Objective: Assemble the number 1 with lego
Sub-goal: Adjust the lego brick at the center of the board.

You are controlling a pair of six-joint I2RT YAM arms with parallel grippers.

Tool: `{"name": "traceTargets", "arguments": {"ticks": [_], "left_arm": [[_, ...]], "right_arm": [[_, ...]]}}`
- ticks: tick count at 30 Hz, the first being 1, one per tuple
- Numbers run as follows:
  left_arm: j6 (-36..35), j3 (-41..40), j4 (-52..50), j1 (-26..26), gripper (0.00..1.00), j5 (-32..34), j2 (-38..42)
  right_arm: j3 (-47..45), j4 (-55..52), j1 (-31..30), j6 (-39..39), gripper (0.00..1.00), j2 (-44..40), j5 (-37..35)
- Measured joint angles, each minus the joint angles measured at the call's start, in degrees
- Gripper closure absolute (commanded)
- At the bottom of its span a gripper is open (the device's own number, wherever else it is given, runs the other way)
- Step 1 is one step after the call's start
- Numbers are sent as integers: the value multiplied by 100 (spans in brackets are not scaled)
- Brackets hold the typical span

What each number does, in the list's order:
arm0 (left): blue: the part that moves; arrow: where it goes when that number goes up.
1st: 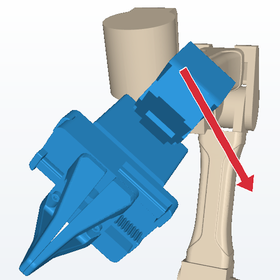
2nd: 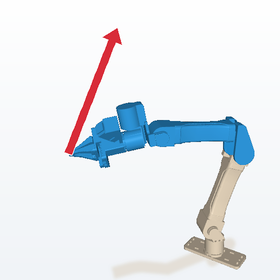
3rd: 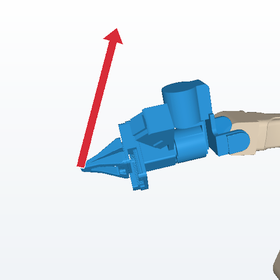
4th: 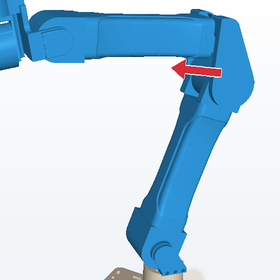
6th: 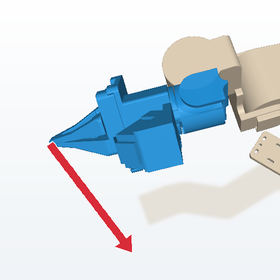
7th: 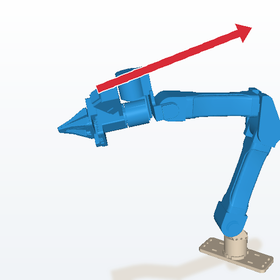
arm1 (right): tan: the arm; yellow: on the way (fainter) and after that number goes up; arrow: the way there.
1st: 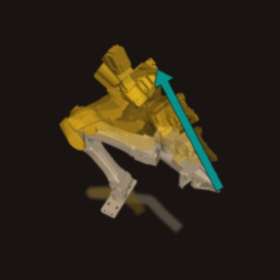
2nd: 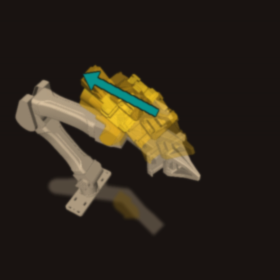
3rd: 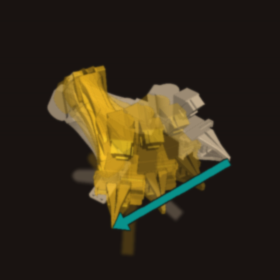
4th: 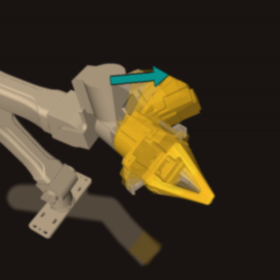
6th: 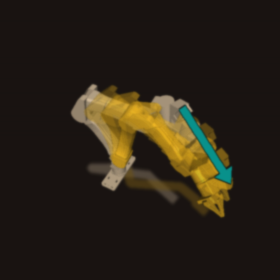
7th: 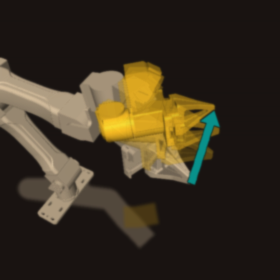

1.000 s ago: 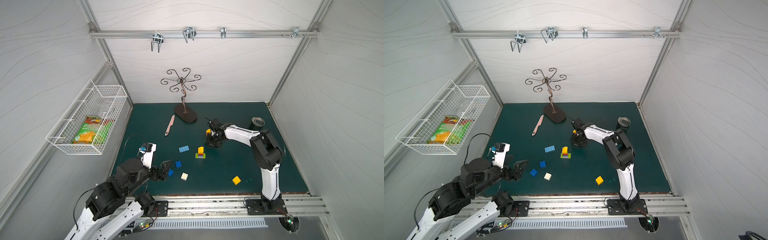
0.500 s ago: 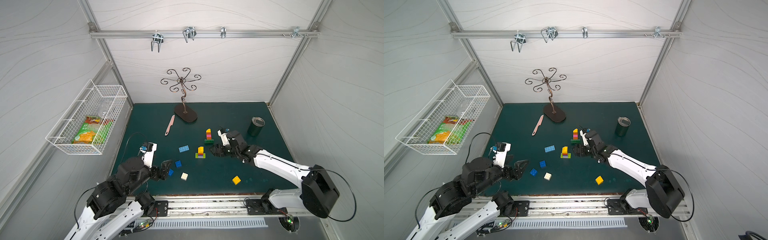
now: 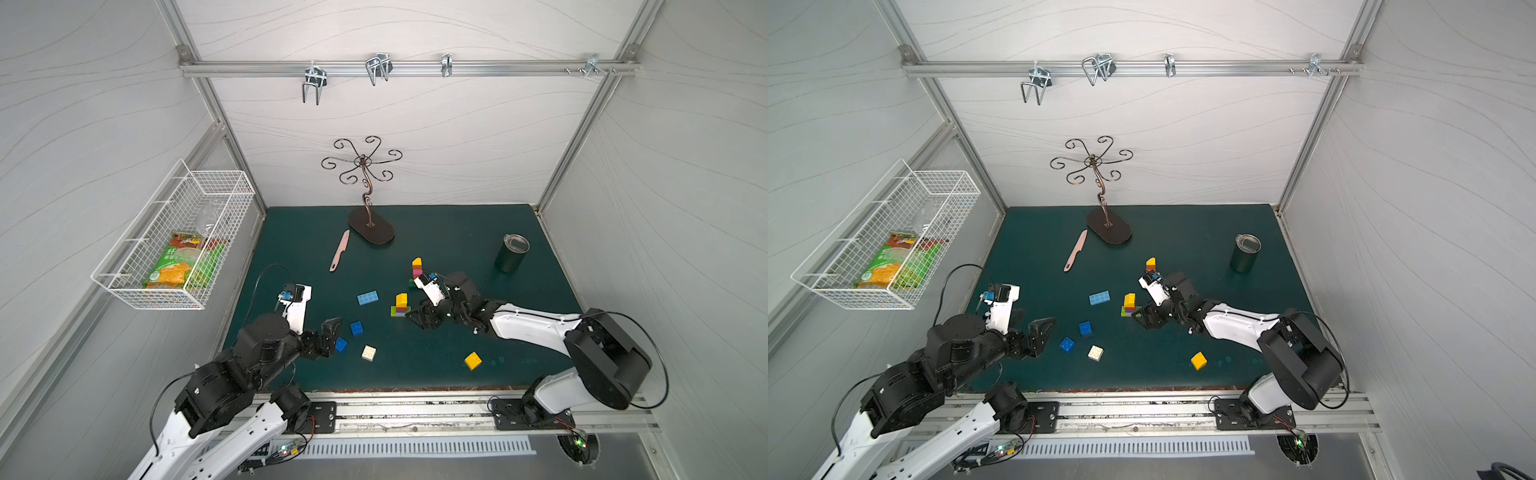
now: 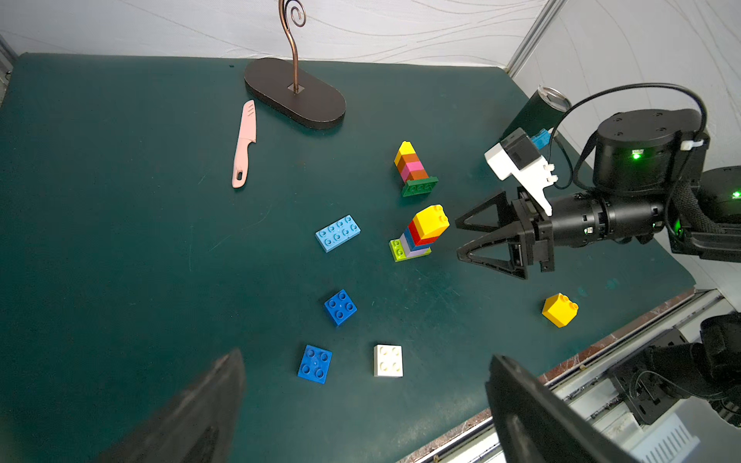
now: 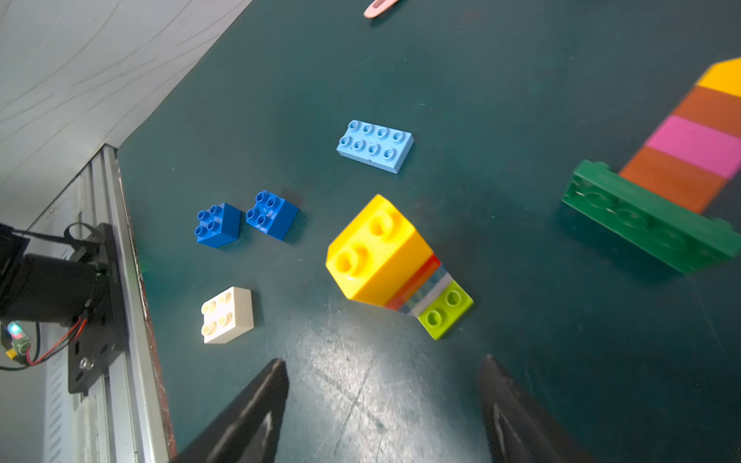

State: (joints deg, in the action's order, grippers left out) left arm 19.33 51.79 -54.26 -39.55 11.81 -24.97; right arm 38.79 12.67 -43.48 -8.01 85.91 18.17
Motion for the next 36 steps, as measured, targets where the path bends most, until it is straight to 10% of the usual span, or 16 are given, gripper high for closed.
{"name": "traceTargets", "arguments": {"ticks": [36], "left_arm": [[63,0,-146,-59,1,136,-304]], "right_arm": [[1668,448,651,17,30,2135,1825]]}}
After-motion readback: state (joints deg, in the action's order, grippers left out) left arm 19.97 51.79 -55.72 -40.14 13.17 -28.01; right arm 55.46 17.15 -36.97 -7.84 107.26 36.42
